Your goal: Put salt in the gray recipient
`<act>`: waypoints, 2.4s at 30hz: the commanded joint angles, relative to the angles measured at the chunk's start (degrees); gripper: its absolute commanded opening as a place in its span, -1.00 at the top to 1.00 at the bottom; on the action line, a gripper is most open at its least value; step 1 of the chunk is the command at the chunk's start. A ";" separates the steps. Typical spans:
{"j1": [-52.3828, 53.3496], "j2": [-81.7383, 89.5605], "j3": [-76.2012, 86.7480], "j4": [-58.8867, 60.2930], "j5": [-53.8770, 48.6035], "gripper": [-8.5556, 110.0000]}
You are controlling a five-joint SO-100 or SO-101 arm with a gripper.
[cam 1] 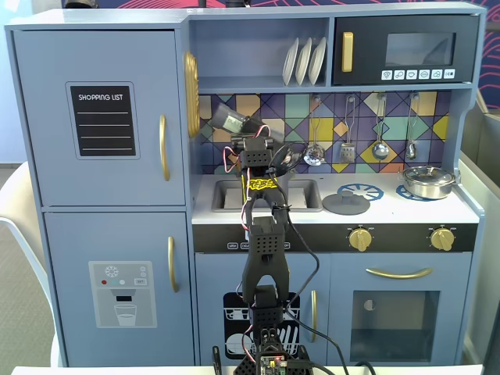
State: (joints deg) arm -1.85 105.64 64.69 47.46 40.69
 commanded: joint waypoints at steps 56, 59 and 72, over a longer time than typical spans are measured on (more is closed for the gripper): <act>-1.58 -0.70 4.13 -21.53 9.40 0.86; -1.14 -3.60 -1.05 -14.41 11.87 0.86; 0.26 -3.87 0.00 -16.00 12.39 0.86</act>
State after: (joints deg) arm -2.02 96.59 60.64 46.58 56.34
